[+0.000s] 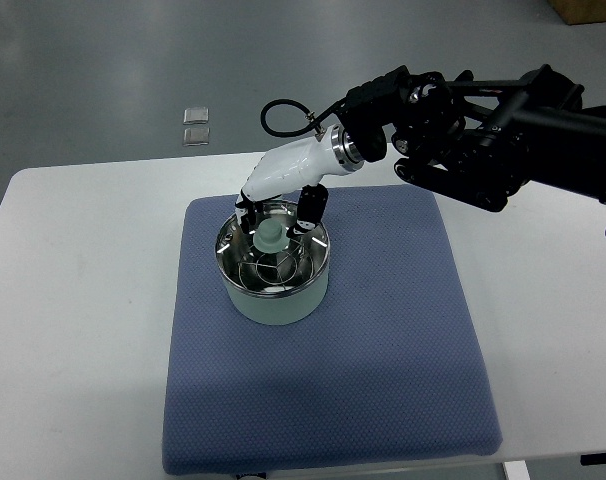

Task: Open lid and place right of pot
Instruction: 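Lower the right hand and grasp the green knob of the glass lid, then lift the glass lid off the pot with the right hand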

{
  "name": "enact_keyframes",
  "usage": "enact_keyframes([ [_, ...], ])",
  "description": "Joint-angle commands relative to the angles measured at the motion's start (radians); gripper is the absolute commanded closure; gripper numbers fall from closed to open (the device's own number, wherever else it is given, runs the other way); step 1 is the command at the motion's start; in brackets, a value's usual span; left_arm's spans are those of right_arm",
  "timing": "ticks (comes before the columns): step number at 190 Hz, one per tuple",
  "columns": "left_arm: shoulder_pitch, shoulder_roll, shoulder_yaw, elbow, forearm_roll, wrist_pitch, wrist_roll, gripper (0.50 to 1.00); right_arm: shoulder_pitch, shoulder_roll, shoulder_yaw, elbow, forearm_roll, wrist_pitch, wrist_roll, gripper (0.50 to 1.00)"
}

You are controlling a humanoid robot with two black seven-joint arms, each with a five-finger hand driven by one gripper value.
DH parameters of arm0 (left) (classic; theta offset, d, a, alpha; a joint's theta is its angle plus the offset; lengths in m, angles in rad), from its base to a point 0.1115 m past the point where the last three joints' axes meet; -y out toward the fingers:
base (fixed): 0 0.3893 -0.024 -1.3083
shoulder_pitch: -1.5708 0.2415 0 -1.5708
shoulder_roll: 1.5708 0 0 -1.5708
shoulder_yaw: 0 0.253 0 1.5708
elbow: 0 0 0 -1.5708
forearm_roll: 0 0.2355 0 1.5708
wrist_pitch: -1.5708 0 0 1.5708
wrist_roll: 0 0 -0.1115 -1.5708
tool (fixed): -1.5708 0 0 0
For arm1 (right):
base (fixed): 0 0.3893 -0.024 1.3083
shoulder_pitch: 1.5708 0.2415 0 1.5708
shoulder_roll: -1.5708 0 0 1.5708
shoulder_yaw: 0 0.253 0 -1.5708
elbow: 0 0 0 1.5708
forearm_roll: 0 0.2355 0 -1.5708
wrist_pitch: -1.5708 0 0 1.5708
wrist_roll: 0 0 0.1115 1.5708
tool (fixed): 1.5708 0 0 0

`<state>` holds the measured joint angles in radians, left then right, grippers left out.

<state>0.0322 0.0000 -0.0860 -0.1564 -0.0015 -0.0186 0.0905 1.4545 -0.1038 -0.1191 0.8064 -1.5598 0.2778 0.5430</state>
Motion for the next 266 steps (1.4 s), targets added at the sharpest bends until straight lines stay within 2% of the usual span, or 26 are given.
enact_keyframes([
  [1, 0.000, 0.000, 0.000, 0.000, 0.000, 0.000, 0.000, 0.500, -0.008, 0.001, -0.001, -0.001, 0.000, 0.001, -0.003, 0.957],
  [8, 0.000, 0.000, 0.000, 0.000, 0.000, 0.000, 0.000, 0.500, -0.014, -0.001, -0.001, -0.003, 0.000, 0.001, -0.005, 0.993],
  [16, 0.000, 0.000, 0.000, 0.000, 0.000, 0.000, 0.000, 0.500, -0.020, -0.002, -0.001, -0.003, 0.000, 0.001, -0.005, 1.000],
  [117, 0.000, 0.000, -0.001, 0.000, 0.000, 0.002, 0.000, 0.500, -0.019, -0.022, 0.016, -0.003, 0.029, 0.009, 0.003, 1.000],
  [134, 0.000, 0.000, -0.001, 0.000, 0.000, 0.002, 0.000, 0.500, -0.008, -0.037, 0.042, -0.001, 0.073, 0.023, 0.003, 1.000],
  [135, 0.000, 0.000, -0.001, 0.000, 0.000, 0.003, 0.000, 0.500, -0.006, -0.040, 0.052, -0.001, 0.098, 0.047, 0.005, 1.000],
  [149, 0.000, 0.000, -0.001, 0.000, 0.000, 0.002, 0.000, 0.500, 0.015, -0.054, 0.059, -0.001, 0.110, 0.077, 0.005, 1.000],
  [177, 0.000, 0.000, -0.001, 0.000, 0.000, 0.002, 0.000, 0.500, 0.027, -0.073, 0.067, -0.003, 0.110, 0.084, 0.017, 1.000],
  [257, -0.002, 0.000, -0.001, -0.005, 0.000, 0.002, 0.000, 0.500, 0.009, -0.237, 0.056, -0.004, 0.109, 0.090, 0.044, 1.000],
  [258, -0.002, 0.000, -0.001, -0.006, 0.000, 0.002, 0.000, 0.500, -0.015, -0.263, 0.058, -0.004, 0.107, 0.087, 0.044, 1.000],
  [266, -0.002, 0.000, -0.001, -0.008, 0.000, 0.002, 0.000, 0.500, -0.034, -0.281, 0.059, -0.006, 0.107, 0.084, 0.044, 1.000],
])
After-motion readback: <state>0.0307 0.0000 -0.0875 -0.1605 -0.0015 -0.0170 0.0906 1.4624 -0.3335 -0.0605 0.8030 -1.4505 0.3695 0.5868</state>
